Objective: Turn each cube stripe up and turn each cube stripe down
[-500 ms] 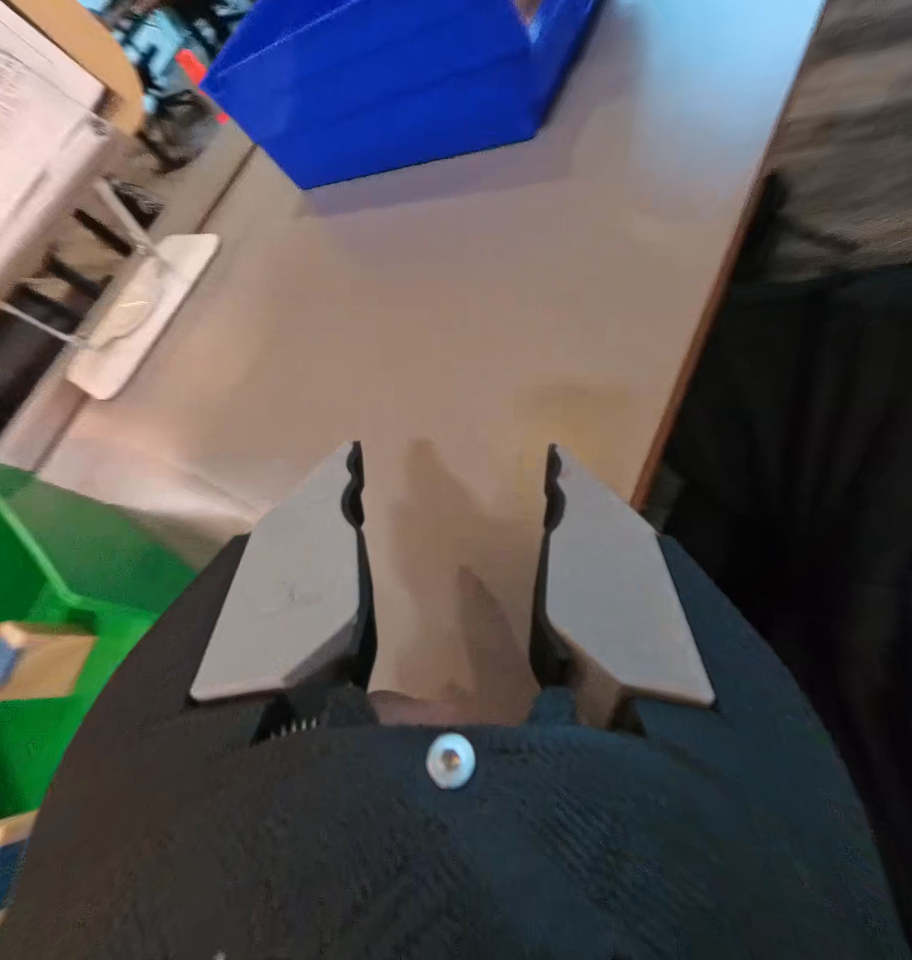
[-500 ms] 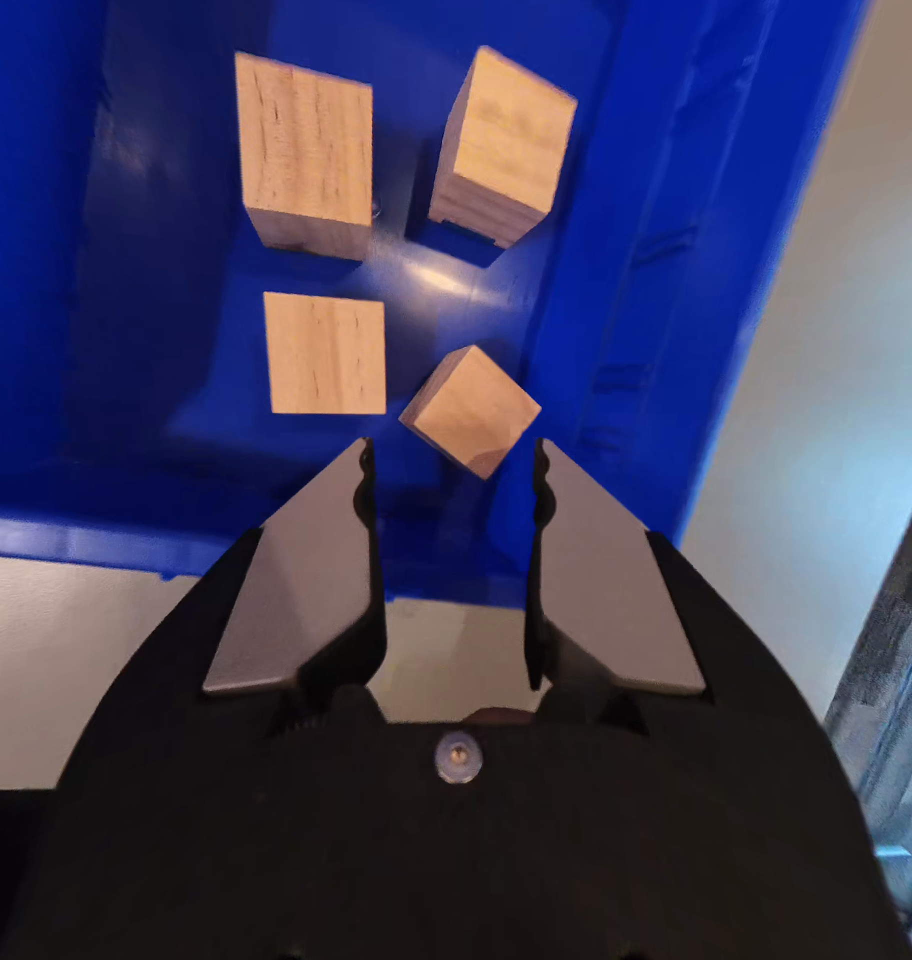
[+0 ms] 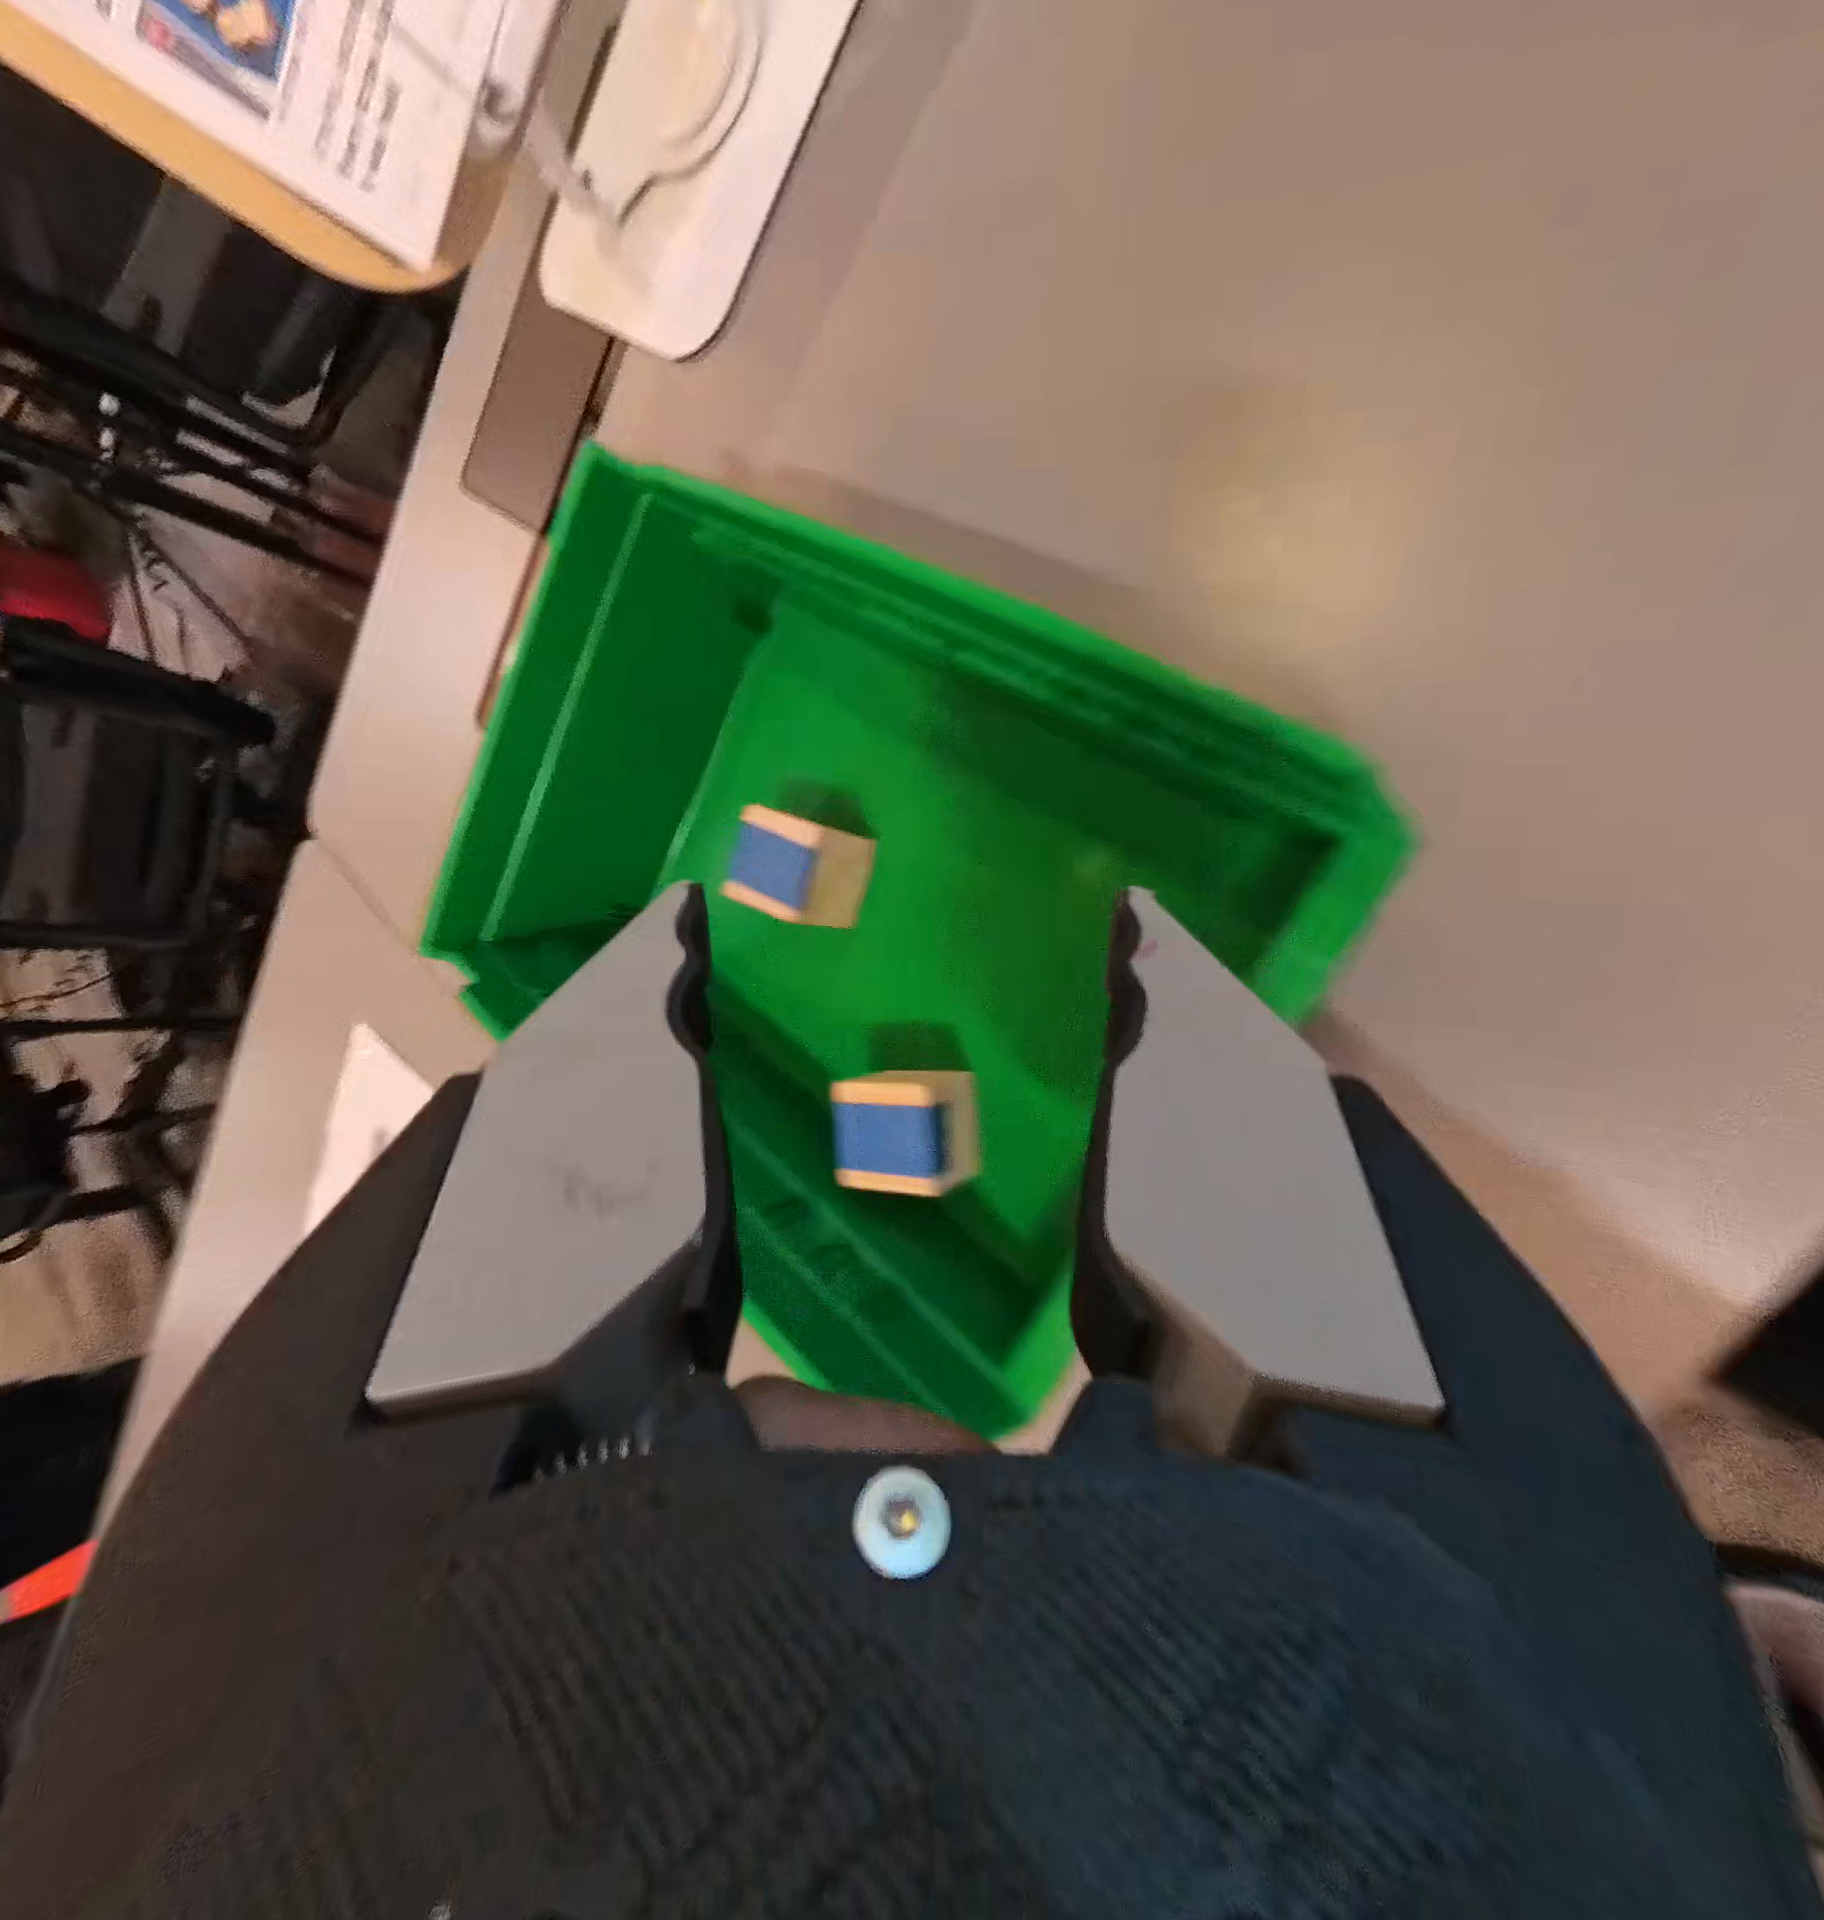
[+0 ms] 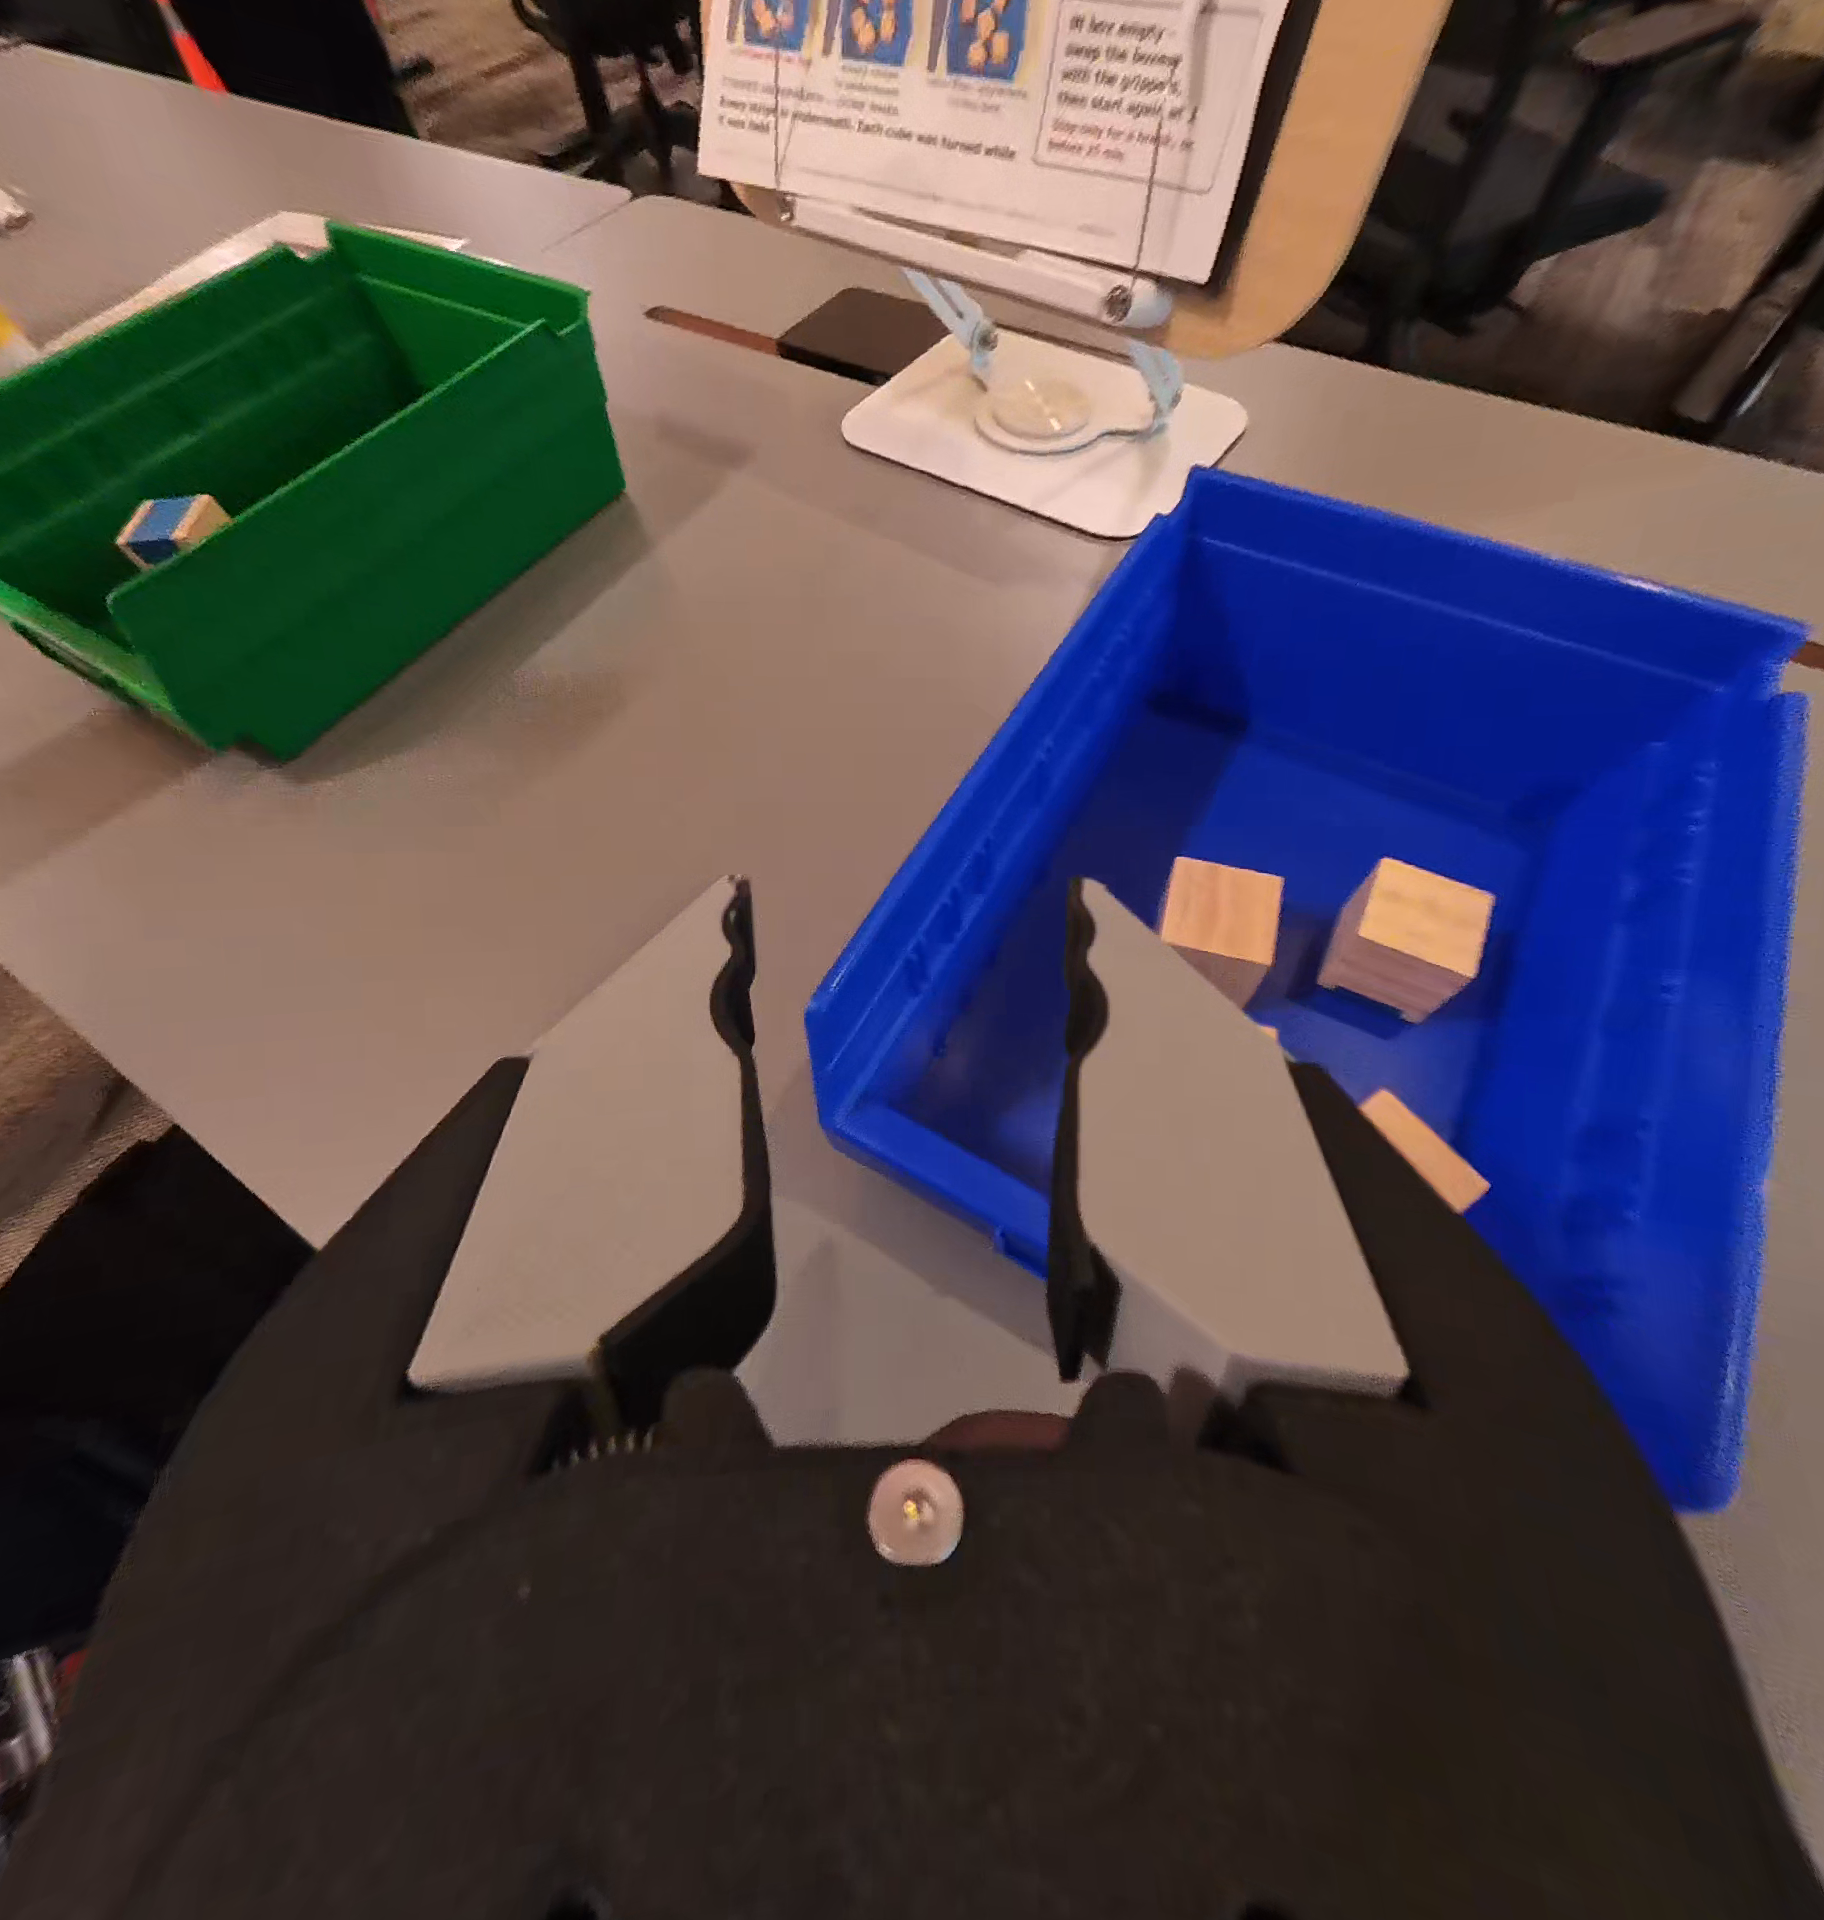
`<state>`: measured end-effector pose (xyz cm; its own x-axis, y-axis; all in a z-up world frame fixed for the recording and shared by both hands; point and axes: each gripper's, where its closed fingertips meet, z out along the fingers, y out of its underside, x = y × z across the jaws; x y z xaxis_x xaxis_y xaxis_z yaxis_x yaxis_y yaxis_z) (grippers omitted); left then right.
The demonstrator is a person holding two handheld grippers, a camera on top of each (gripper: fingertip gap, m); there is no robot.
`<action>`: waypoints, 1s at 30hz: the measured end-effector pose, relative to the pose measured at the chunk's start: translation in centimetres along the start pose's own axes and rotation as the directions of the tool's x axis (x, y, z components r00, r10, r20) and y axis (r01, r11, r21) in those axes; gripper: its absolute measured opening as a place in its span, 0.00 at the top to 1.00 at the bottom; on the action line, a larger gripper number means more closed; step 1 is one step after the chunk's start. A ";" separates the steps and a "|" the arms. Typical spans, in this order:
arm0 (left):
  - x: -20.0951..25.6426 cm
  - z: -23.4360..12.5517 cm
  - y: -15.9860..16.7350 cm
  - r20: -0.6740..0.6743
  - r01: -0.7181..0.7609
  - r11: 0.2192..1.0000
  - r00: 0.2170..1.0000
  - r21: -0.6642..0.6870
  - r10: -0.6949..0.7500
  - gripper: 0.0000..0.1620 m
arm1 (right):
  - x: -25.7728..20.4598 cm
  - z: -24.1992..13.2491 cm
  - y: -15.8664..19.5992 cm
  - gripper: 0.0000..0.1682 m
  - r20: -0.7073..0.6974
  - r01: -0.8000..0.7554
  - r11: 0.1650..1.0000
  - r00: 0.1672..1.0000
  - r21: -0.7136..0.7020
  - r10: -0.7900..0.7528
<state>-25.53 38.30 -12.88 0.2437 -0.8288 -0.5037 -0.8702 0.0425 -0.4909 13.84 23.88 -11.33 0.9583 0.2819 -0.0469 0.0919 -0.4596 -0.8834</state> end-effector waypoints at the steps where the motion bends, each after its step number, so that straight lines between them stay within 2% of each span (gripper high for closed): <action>1: -1.6 1.5 0.3 0.012 -0.019 0.999 1.000 -0.042 0.020 0.53 | -0.1 0.2 0.2 0.66 0.006 0.001 1.000 1.000 -0.009 -0.001; 3: -3.0 4.6 1.0 -0.044 -0.047 0.993 0.998 -0.107 0.043 0.54 | -0.2 0.2 0.3 0.66 0.009 0.024 1.000 1.000 -0.009 -0.023; 5: -3.3 7.7 1.4 -0.121 -0.057 0.992 0.992 -0.113 0.044 0.56 | -0.7 0.0 0.5 0.66 0.034 0.040 0.999 0.999 -0.008 -0.040; 10: -4.8 13.5 4.8 -0.181 -0.163 0.958 0.976 -0.235 0.121 0.56 | -0.6 -1.0 0.4 0.66 0.069 0.027 0.999 0.997 0.021 -0.029; 14: -5.4 16.3 7.0 -0.239 -0.218 0.927 0.960 -0.305 0.147 0.56 | 0.1 -0.8 0.3 0.67 0.071 0.011 1.000 0.997 0.029 -0.013; 15: -5.4 17.0 7.5 -0.249 -0.222 0.919 0.958 -0.325 0.143 0.57 | 0.2 -0.6 0.2 0.67 0.068 0.013 0.999 0.998 0.029 -0.015; 17: -5.0 17.8 8.4 -0.288 -0.231 0.906 0.949 -0.353 0.130 0.69 | 0.0 -0.3 0.1 0.67 0.080 0.019 0.999 0.997 0.029 -0.022; 20: -4.8 17.7 8.0 -0.308 -0.219 0.917 0.945 -0.333 0.113 0.69 | -1.4 0.1 -0.2 0.67 0.139 0.027 0.999 0.990 0.039 -0.032; 23: -5.3 15.8 6.0 -0.249 -0.234 0.945 0.952 -0.227 0.175 0.69 | -4.7 0.4 -0.3 0.67 0.285 0.023 0.999 0.958 0.049 -0.037; 26: -5.1 11.3 -0.2 -0.075 -0.289 0.955 0.953 0.061 0.293 0.70 | -9.1 1.1 0.1 0.66 0.475 0.011 0.999 0.880 0.031 -0.025; 28: -2.6 6.7 -5.7 0.062 -0.353 0.887 0.934 0.299 0.351 0.70 | -12.0 1.7 0.2 0.66 0.579 0.002 1.000 0.815 0.027 -0.018; 30: 2.3 1.5 -10.8 0.171 -0.424 0.744 0.902 0.517 0.395 0.70 | -15.1 1.9 0.0 0.63 0.700 -0.031 0.999 0.714 0.021 0.007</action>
<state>-14.93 36.74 -9.76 -0.0509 -0.6357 -0.7702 -0.5288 0.6714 -0.5193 -1.09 21.21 -11.51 0.4959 0.7873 -0.3664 0.0559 -0.4500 -0.8913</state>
